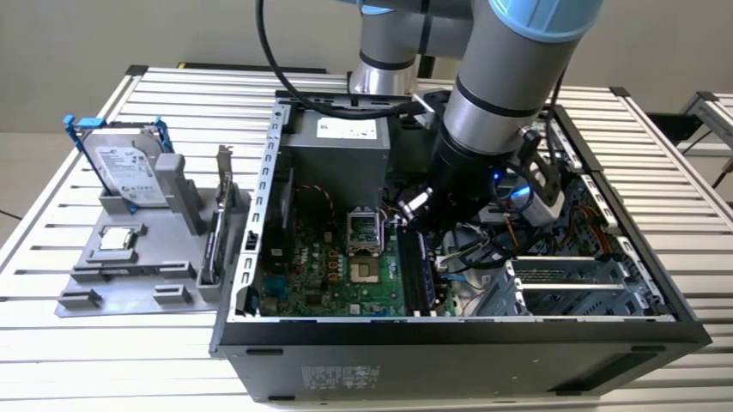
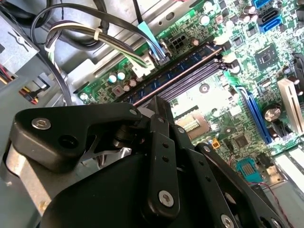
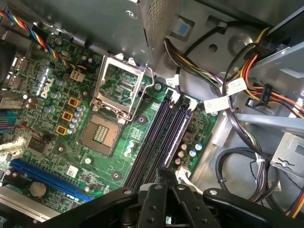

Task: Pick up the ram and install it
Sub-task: 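Press down the ram until it locks into place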

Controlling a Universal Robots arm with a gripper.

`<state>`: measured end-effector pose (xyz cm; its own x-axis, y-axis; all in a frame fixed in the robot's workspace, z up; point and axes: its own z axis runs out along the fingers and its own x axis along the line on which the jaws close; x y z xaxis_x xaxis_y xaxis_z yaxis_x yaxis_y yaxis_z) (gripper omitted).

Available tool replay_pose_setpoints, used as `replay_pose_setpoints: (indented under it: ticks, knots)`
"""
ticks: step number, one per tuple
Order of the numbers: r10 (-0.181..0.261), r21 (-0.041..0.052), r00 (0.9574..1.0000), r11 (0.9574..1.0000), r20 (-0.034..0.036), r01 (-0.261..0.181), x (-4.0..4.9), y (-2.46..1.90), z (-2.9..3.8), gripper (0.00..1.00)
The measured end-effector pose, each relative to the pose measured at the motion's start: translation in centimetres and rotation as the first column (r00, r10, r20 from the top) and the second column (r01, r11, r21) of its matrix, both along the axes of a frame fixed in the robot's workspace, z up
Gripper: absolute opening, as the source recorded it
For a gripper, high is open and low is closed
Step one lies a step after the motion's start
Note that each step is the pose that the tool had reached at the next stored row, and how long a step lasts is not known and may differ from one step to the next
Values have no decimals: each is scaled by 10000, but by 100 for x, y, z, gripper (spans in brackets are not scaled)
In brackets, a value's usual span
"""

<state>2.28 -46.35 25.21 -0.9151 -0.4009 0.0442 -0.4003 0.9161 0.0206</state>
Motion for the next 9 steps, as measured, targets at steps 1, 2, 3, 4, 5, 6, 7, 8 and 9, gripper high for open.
replay_pose_setpoints:
  ticks: [1, 2, 3, 4, 5, 6, 7, 8, 9]
  knots:
    - [38, 7, 10000, 10000, 0, -38, 0, 0, 0, 0]
    - [72, 13, 10000, 10000, 0, -72, 0, 0, -1, 0]
    - [112, 18, 9999, 9999, 0, -112, 0, 0, -1, 0]
    - [156, 23, 9999, 9999, 0, -156, 0, 0, -1, 0]
    - [192, 28, 9998, 9998, 0, -192, 0, 0, -1, 0]
    - [237, 35, 9997, 9997, 0, -237, 0, 0, -2, 0]
    - [279, 40, 9996, 9996, 0, -279, 0, 0, -2, 0]
    - [321, 46, 9995, 9995, 0, -321, 0, 0, -3, 0]
    - [364, 53, 9993, 9993, 0, -364, 0, 0, -3, 0]
